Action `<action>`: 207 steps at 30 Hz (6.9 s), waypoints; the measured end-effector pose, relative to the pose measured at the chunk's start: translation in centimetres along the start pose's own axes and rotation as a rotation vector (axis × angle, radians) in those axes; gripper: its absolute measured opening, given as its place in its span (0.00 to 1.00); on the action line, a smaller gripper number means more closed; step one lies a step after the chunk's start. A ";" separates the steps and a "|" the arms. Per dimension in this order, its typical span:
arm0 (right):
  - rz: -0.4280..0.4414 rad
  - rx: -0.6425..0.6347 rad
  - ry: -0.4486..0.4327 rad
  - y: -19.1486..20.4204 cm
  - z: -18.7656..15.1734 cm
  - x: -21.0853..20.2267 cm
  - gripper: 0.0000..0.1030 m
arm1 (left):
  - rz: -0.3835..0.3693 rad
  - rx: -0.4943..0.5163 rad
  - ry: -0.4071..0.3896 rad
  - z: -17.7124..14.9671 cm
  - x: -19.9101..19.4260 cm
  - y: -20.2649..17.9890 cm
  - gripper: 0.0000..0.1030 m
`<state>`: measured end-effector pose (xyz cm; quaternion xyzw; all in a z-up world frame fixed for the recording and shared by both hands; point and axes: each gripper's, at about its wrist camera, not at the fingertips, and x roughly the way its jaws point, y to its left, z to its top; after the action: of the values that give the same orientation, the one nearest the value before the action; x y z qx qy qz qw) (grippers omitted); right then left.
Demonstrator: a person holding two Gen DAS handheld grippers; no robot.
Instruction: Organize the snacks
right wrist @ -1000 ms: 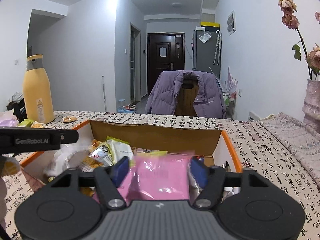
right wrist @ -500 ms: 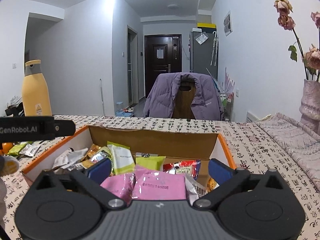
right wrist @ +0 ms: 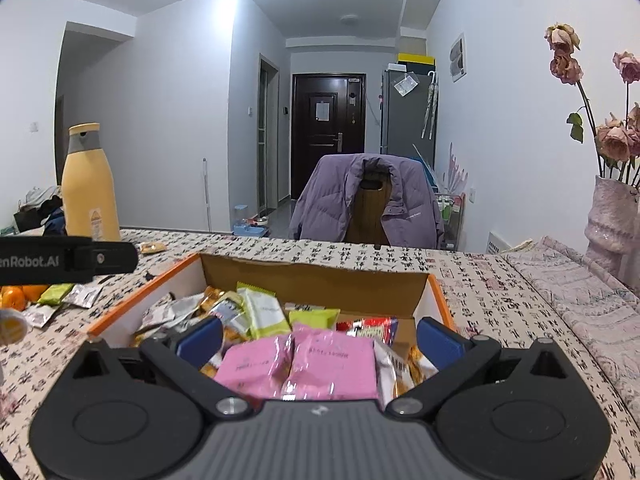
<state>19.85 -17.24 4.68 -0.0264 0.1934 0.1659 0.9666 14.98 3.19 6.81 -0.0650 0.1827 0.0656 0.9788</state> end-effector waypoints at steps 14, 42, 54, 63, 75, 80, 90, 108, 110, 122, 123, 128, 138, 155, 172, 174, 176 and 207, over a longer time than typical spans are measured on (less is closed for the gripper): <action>0.027 -0.001 0.106 2.0 -4.2 -2.3 1.00 | 0.002 0.037 0.096 -5.7 -2.9 3.4 1.00; 0.018 -0.070 0.283 5.2 -5.7 3.6 0.65 | -0.048 -0.031 0.198 -9.3 -1.0 6.9 1.00; 0.053 -0.017 0.259 4.4 -5.7 2.8 0.36 | -0.039 -0.032 0.197 -9.5 -1.0 6.9 1.00; 0.046 0.007 0.182 2.6 -5.2 -0.1 0.35 | -0.037 -0.003 0.199 -8.7 -1.5 6.0 1.00; -0.031 0.058 0.132 -2.1 -5.9 -2.4 0.35 | -0.065 0.147 0.223 -7.6 -0.6 1.7 1.00; -0.055 0.091 0.127 -4.0 -6.5 -2.6 0.35 | -0.083 0.190 0.268 -8.0 0.6 0.6 1.00; -0.026 0.134 0.122 -5.3 -7.5 -2.2 0.35 | -0.120 0.248 0.357 -8.6 3.4 -2.0 1.00; -0.005 0.134 0.136 -5.0 -8.0 -1.7 0.35 | -0.183 0.246 0.396 -9.4 5.6 -3.1 0.92; -0.005 0.133 0.136 -5.0 -8.1 -1.7 0.35 | -0.194 0.249 0.394 -9.3 5.3 -3.2 0.85; 0.001 0.119 0.127 -4.7 -8.2 -2.0 0.35 | -0.189 0.190 0.348 -9.2 2.9 -2.8 0.40; 0.002 0.117 0.125 -4.7 -8.1 -2.0 0.35 | -0.191 0.189 0.344 -9.2 2.7 -2.8 0.40; 0.012 0.102 0.106 -4.4 -7.8 -2.5 0.35 | -0.180 0.184 0.296 -8.6 1.2 -2.7 0.40; 0.045 0.037 0.004 -2.7 -3.9 -3.9 0.35 | -0.205 0.101 0.136 -3.6 -1.6 -3.2 0.40; 0.049 -0.021 -0.081 -0.4 4.1 2.6 0.35 | -0.133 0.045 0.024 2.6 4.8 -3.9 0.40; 0.054 0.049 0.016 -1.9 0.5 8.1 0.37 | -0.038 0.078 0.066 -1.3 10.1 -3.7 0.58; 0.042 0.045 0.027 -1.7 0.7 8.3 0.53 | -0.023 0.079 0.067 -1.3 10.2 -3.8 0.80; 0.026 0.054 0.039 -1.9 0.9 8.3 0.65 | 0.033 0.079 0.060 -1.1 10.2 -3.9 0.89; -0.026 0.022 0.060 -2.0 -1.2 -1.7 1.00 | -0.013 0.008 0.059 -1.9 0.8 -0.8 1.00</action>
<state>18.63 -19.78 4.19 -0.0231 0.2240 0.1502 0.9627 15.16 2.24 4.85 -0.0640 0.2112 0.0565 0.9737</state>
